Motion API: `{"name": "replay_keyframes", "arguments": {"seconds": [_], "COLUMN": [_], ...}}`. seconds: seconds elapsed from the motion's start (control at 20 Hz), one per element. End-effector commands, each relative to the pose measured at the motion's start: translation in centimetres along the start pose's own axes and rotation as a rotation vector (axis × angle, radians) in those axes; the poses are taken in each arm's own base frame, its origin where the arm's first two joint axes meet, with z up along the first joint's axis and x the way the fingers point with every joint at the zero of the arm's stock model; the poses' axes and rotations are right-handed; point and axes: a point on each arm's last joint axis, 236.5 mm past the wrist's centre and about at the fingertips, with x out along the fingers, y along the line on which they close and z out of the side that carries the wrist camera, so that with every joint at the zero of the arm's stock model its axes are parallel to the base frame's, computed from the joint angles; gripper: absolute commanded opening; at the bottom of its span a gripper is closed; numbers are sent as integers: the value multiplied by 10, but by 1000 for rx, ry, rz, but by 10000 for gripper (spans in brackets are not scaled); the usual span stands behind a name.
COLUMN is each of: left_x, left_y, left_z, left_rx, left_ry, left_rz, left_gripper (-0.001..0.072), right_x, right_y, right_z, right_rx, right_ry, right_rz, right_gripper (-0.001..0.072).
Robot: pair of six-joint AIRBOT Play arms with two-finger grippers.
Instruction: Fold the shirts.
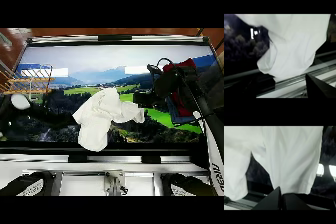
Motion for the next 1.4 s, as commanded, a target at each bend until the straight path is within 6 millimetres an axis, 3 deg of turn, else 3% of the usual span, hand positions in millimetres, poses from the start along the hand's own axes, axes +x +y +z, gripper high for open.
{"name": "replay_keyframes", "arguments": {"seconds": [0.0, 0.1, 0.2, 0.3, 0.5, 0.55, 0.65, 0.75, 0.85, 0.9, 1.0, 1.05, 1.1, 1.2, 1.3, 1.35], "left_x": [56, 73, 86, 98, 113, 115, 110, 87, 34, -10, -126, -200, -269, -401, -489, -516], "left_y": [17, 16, 12, 10, -4, -6, -16, -42, -69, -80, -91, -97, -104, -129, -158, -169], "left_z": [-69, -85, -84, -76, -43, -38, -26, -5, 28, 48, 83, 93, 93, 67, 24, 4], "left_rx": [-136, -102, -89, -94, -171, -181, -162, -24, 145, 231, 344, 383, 405, 430, 464, 481], "left_ry": [56, 93, 82, 44, -94, -114, -147, -199, -309, -397, -637, -795, -950, -1265, -1498, -1577], "left_rz": [-64, -38, -19, -3, -59, -67, -85, -131, -141, -112, -7, 56, 109, 175, 224, 244], "left_gripper": [708, 708, 708, 708, 681, 520, 85, 37, 36, 35, 35, 35, 36, 38, 38, 38], "right_x": [0, 0, 0, 0, 0, 0, 0, 0, -10, -24, -73, -106, -148, -239, -334, -369], "right_y": [1, 1, 1, 1, 1, 1, 1, 1, 6, 10, 22, 28, 35, 45, 57, 62], "right_z": [0, 1, 1, 1, 1, 1, 1, 1, 1, 4, 20, 31, 41, 51, 39, 26], "right_rx": [-6, -8, -9, -8, -8, -8, -8, -9, -45, -69, -107, -117, -127, -145, -171, -187], "right_ry": [-1, -4, -3, -3, -3, -2, -3, -3, -1, -16, -118, -206, -322, -579, -858, -961], "right_rz": [3, 3, 3, 3, 4, 3, 3, 4, 10, 13, 34, 53, 77, 116, 162, 177], "right_gripper": [57, 57, 57, 57, 57, 57, 57, 57, 57, 57, 57, 57, 57, 57, 56, 56]}}
